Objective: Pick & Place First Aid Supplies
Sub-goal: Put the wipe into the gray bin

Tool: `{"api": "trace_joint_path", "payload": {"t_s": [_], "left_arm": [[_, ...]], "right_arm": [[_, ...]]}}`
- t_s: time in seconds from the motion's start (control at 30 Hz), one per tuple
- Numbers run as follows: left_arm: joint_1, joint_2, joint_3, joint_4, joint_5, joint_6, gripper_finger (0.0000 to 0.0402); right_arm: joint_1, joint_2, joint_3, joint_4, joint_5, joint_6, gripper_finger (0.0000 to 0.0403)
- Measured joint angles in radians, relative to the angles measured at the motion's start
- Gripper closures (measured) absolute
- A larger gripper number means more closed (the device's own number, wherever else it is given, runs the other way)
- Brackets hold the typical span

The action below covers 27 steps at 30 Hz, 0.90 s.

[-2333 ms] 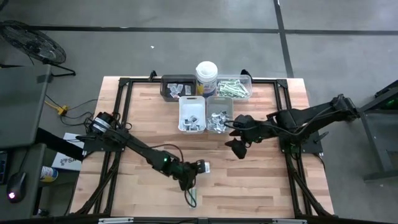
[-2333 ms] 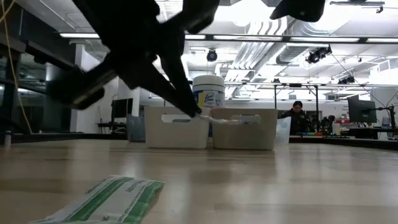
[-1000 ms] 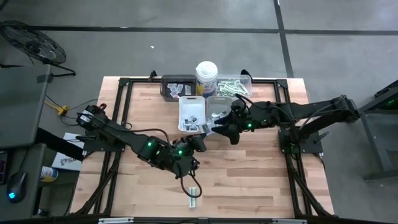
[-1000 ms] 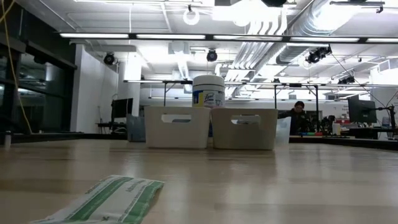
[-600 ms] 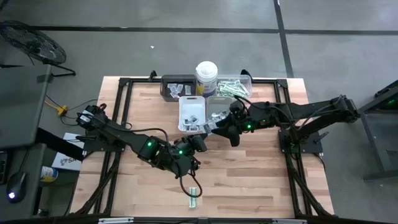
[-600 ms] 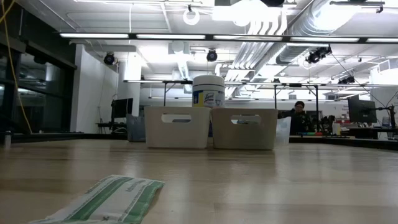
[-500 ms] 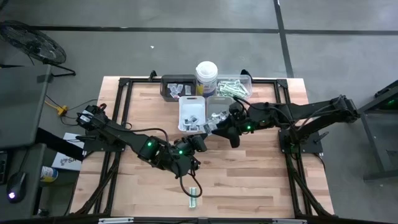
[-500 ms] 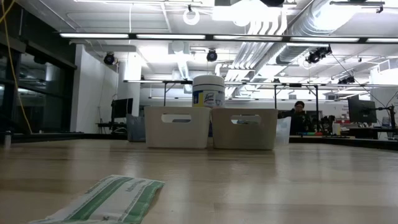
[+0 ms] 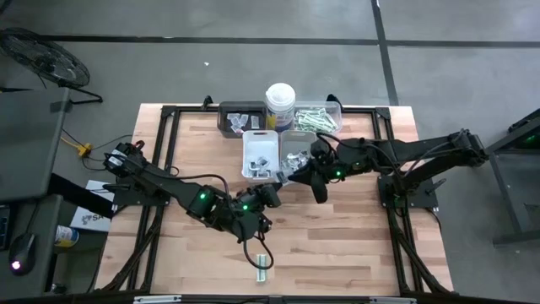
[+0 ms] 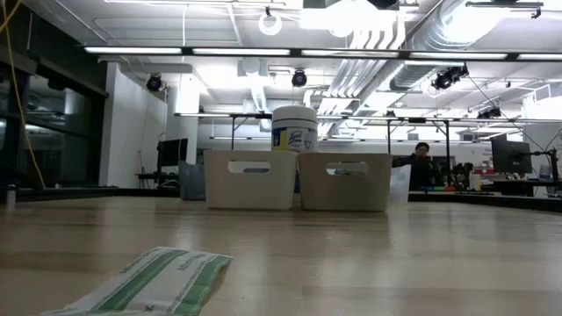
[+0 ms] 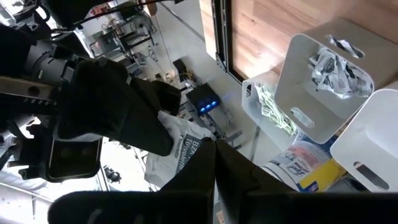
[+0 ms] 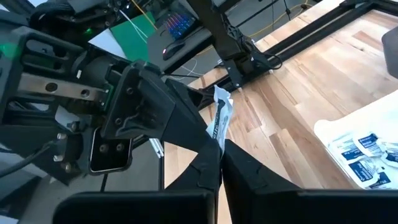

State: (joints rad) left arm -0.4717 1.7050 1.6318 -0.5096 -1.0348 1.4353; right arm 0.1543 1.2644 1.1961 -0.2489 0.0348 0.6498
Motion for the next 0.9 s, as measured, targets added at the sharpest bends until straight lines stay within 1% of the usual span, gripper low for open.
{"api": "trace_joint_path", "payload": {"t_s": [0.1,0.2,0.33,0.4,0.53,0.63,0.7,0.8,0.9], "left_arm": [[0.0,0.0,0.0,0.001,0.005,-0.009,0.0395],[0.0,0.0,0.0,-0.019,0.014,-0.051,0.0379],[0.0,0.0,0.0,-0.121,-0.009,-0.126,0.035],[0.0,0.0,0.0,-0.17,-0.02,-0.189,0.0335],[0.0,-0.03,0.0,-0.272,-0.014,-0.403,0.0308],[0.008,-0.071,0.0,-0.37,0.032,-0.587,0.0295],[0.017,-0.1,-0.001,-0.439,0.083,-0.708,0.0294],[0.041,-0.147,-0.015,-0.542,0.13,-0.89,0.0297],[0.061,-0.187,-0.054,-0.625,0.186,-1.014,0.03]], "right_arm": [[0.0,0.0,0.0,-0.002,-0.002,-0.005,0.04],[-0.004,-0.004,0.0,-0.009,-0.007,-0.019,0.04],[-0.009,-0.026,0.0,-0.034,0.015,-0.026,0.0401],[-0.019,-0.042,0.0,-0.068,0.031,-0.028,0.0402],[-0.061,-0.056,0.0,-0.146,0.039,-0.03,0.0402],[-0.096,-0.054,0.0,-0.213,0.04,-0.037,0.0402],[-0.123,-0.047,0.0,-0.265,0.042,-0.047,0.0402],[-0.161,-0.035,0.0,-0.355,0.073,-0.049,0.0402],[-0.204,-0.031,0.0,-0.449,0.097,-0.059,0.0402]]}}
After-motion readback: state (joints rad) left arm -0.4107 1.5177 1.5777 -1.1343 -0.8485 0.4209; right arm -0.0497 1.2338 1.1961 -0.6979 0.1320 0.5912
